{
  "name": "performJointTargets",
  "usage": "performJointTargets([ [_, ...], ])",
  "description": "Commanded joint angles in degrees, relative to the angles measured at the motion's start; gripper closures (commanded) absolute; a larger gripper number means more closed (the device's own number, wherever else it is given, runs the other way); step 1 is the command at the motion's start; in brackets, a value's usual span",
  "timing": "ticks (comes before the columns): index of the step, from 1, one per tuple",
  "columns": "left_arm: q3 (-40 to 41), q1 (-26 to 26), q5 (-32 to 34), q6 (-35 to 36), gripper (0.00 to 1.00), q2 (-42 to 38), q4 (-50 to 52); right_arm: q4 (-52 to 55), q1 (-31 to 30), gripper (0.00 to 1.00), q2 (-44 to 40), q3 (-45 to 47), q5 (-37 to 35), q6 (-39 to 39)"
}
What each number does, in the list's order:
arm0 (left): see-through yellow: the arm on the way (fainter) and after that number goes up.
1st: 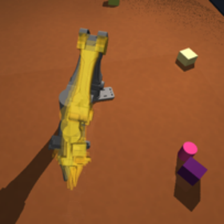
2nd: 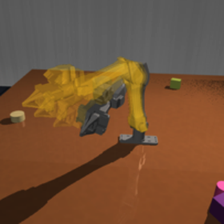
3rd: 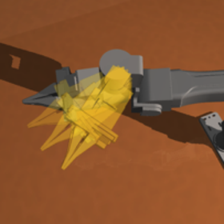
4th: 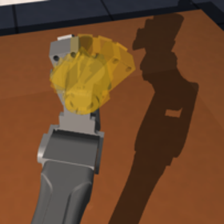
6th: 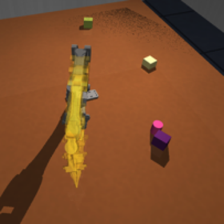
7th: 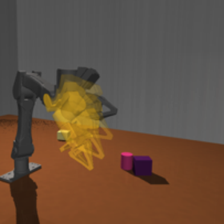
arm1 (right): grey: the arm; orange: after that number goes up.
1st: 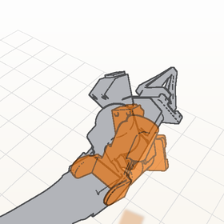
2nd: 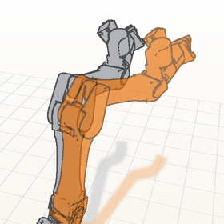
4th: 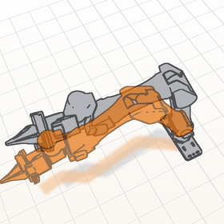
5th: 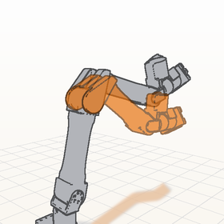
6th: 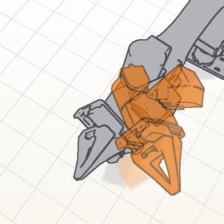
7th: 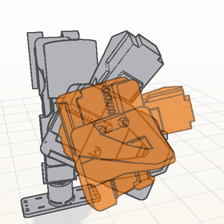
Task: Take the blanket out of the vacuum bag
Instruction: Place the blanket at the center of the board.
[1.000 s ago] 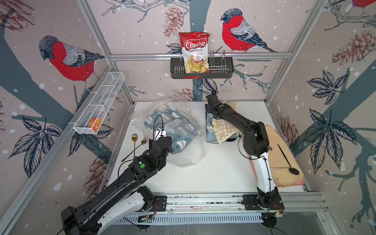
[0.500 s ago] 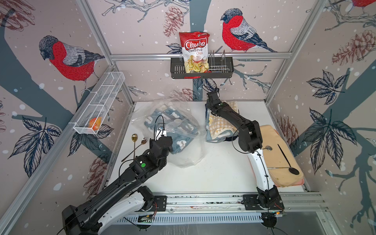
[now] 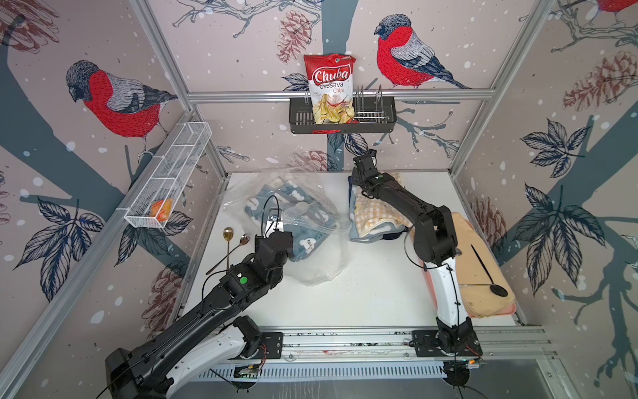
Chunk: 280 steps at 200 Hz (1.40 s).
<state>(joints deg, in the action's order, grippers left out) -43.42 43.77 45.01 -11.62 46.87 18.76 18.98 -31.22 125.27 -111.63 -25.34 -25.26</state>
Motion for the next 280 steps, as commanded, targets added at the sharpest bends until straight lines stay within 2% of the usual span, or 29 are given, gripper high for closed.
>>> performJointTargets([
  [1, -0.3, -0.1, 0.1, -0.2, 1.0, -0.7, -1.2, -2.2, -1.6, 0.24, -7.6, 5.8, -3.1, 3.3],
  [19, -0.3, -0.1, 0.0, -0.3, 1.0, -1.0, -1.2, -0.7, -3.8, 0.26, -12.8, 11.5, -2.5, 2.7],
  [35, -0.3, -0.1, -0.3, -0.3, 1.0, -0.9, -1.1, -1.7, -6.7, 0.37, -17.2, 18.8, -1.6, 1.9],
  [49, -0.4, -0.1, -0.2, -0.3, 1.0, -1.1, -1.0, -3.5, -9.9, 0.53, -20.3, 25.4, -1.2, 1.3],
  [62, -0.4, -0.1, -0.4, -0.3, 1.0, -1.3, -1.0, -3.9, -12.2, 0.8, -21.9, 29.9, -1.1, 0.6],
  [68, -0.4, 0.0, -0.5, -0.3, 1.0, -1.4, -1.0, -4.0, -13.1, 0.87, -22.3, 31.4, -1.4, 0.2],
  [74, -0.3, -0.1, -0.5, -0.3, 1.0, -1.5, -1.0, -3.8, -13.9, 0.9, -22.5, 32.6, -1.7, -0.1],
  [96, -0.3, -0.1, -0.7, -0.3, 1.0, -1.6, -1.0, -2.5, -15.5, 0.9, -22.2, 36.1, -4.4, -0.8],
  [109, -0.1, 0.0, -1.2, -0.2, 1.0, -1.5, -1.1, -0.7, -15.7, 0.87, -21.7, 37.0, -6.0, -1.5],
  [121, -0.1, 0.0, -2.4, 0.1, 1.0, -1.3, -1.3, -0.5, -15.8, 0.76, -22.1, 38.5, -7.1, -1.6],
  [136, -0.1, 0.0, -3.1, 0.4, 1.0, -1.1, -1.6, -1.4, -15.6, 0.67, -23.1, 40.9, -7.1, -1.4],
  [156, -0.1, -0.1, -3.5, 0.4, 1.0, -0.8, -1.6, -1.3, -15.0, 0.51, -23.2, 42.4, -6.8, -1.4],
  [186, 0.0, -0.1, -3.8, 0.6, 0.99, -1.1, -1.9, -4.8, -13.0, 0.49, -23.0, 45.7, -2.7, -0.5],
  [215, 0.1, -0.1, -3.8, 0.6, 0.99, -1.1, -2.0, -6.3, -13.0, 0.41, -22.4, 46.5, -1.8, -0.2],
  [225, 0.1, -0.1, -3.7, 0.6, 0.99, -1.2, -1.8, -6.4, -12.9, 0.41, -22.0, 46.4, -2.3, -0.2],
  [240, 0.1, -0.1, -3.8, 0.6, 0.99, -1.2, -1.8, -6.3, -12.6, 0.47, -21.4, 46.3, -2.8, -0.1],
  [280, 0.1, -0.1, -3.9, 0.7, 0.99, -1.0, -1.9, -5.9, -12.0, 0.82, -20.5, 46.0, -4.3, 0.7],
])
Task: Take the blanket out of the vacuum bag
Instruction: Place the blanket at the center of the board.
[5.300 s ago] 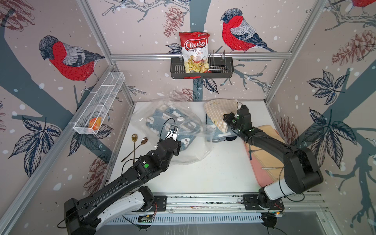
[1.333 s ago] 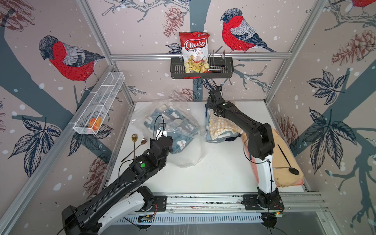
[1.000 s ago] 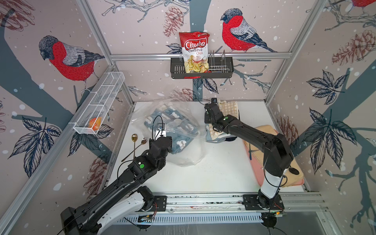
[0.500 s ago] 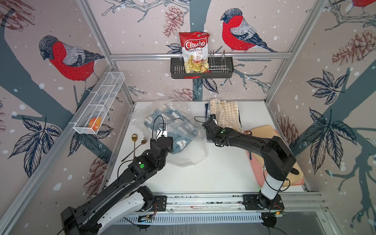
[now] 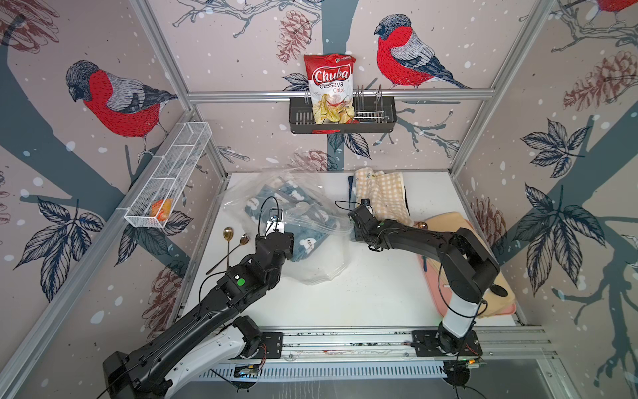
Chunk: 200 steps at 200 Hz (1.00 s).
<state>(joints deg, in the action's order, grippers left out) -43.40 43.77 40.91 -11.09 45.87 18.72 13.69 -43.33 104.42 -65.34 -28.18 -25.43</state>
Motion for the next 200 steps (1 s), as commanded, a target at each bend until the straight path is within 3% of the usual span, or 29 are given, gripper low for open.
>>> performJointTargets([
  [1, 0.1, -0.1, 0.2, 0.2, 0.99, -0.1, -1.9, -0.6, 0.1, 0.83, 0.4, -0.3, -1.5, 0.9],
  [35, 0.2, -0.1, 0.3, 0.2, 0.99, -0.2, -1.9, -2.7, 0.0, 1.0, -2.3, 0.8, 3.3, 1.0],
  [88, 0.1, -0.1, 0.2, 0.3, 0.99, -0.2, -2.0, -5.7, -0.4, 1.0, -8.5, 0.0, 16.1, 0.4],
  [146, 0.2, 0.0, 0.2, 0.3, 0.99, -0.6, -2.0, -7.8, 0.3, 1.0, -1.7, -3.4, 23.8, -1.2],
  [183, 0.1, -0.1, -0.1, 0.3, 0.99, -0.4, -1.9, -9.4, 3.0, 0.74, 1.7, -3.4, 29.3, -4.5],
  [200, 0.1, -0.1, -0.1, 0.2, 0.99, -0.3, -1.9, -10.2, 3.9, 0.52, 0.6, -1.8, 31.6, -5.5],
])
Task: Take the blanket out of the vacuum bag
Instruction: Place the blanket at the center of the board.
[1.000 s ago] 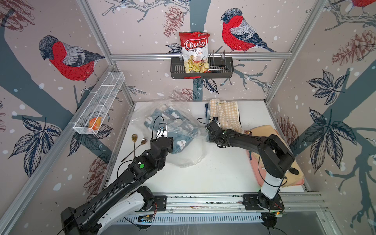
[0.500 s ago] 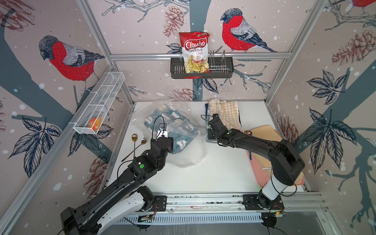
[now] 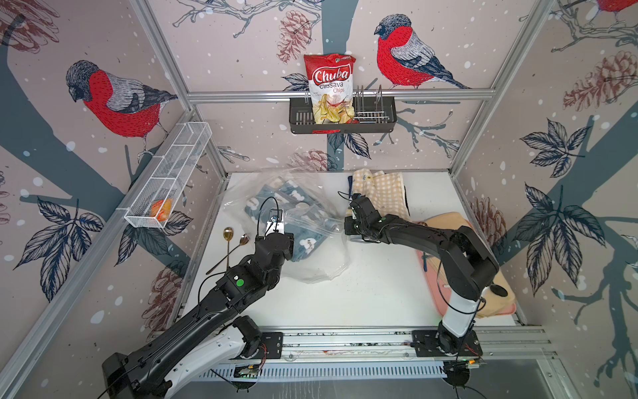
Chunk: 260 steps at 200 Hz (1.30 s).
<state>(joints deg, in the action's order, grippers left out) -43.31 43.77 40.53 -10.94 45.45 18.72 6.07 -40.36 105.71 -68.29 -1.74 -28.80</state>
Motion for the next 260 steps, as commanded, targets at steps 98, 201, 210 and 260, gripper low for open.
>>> performJointTargets([
  [98, -0.1, -0.1, -0.7, 0.0, 0.89, -0.3, -2.0, 3.1, 13.0, 0.36, -25.0, 11.5, 5.3, -3.7],
  [201, -0.1, -0.1, -1.4, 0.1, 0.87, 0.7, -2.0, -2.7, 27.8, 0.33, -18.9, 19.0, 9.8, -2.5],
  [210, -0.1, -0.1, -1.5, 0.1, 0.87, 0.9, -2.0, -3.8, 28.0, 0.35, -17.5, 18.9, 10.1, -2.7],
  [260, 0.0, -0.1, -1.5, 0.1, 0.87, 1.1, -1.9, -6.1, 28.7, 0.96, -18.1, 19.2, 9.0, -3.4],
])
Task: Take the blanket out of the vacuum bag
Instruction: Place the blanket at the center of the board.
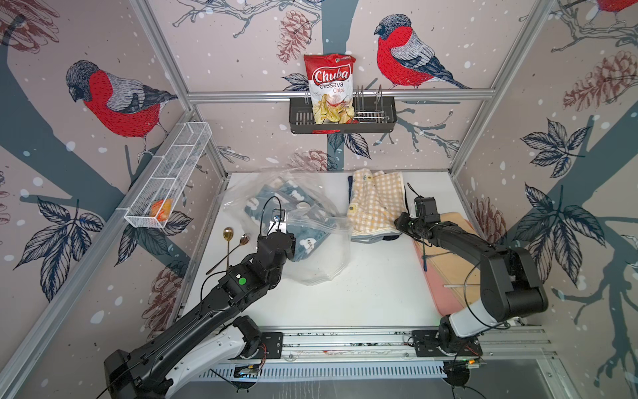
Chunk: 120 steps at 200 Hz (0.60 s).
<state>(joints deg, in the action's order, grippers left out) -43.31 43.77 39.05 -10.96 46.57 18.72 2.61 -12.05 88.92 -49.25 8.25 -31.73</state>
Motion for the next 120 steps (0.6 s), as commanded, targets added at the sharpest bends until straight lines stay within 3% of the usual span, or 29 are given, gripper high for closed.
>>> performJointTargets([
  [1, 0.0, -0.1, 0.0, 0.1, 0.87, 0.0, -1.9, -2.6, 0.5, 0.97, -1.4, 0.2, -1.0, -0.4],
  [64, -0.1, 0.0, -0.5, 0.2, 0.88, -0.5, -2.0, 1.0, 1.1, 1.0, -9.1, 0.0, -3.6, 0.8],
  [120, -0.2, -0.1, -0.8, 0.2, 0.88, -0.7, -1.9, 2.5, 1.7, 1.0, -6.9, 2.2, -0.5, 1.7],
])
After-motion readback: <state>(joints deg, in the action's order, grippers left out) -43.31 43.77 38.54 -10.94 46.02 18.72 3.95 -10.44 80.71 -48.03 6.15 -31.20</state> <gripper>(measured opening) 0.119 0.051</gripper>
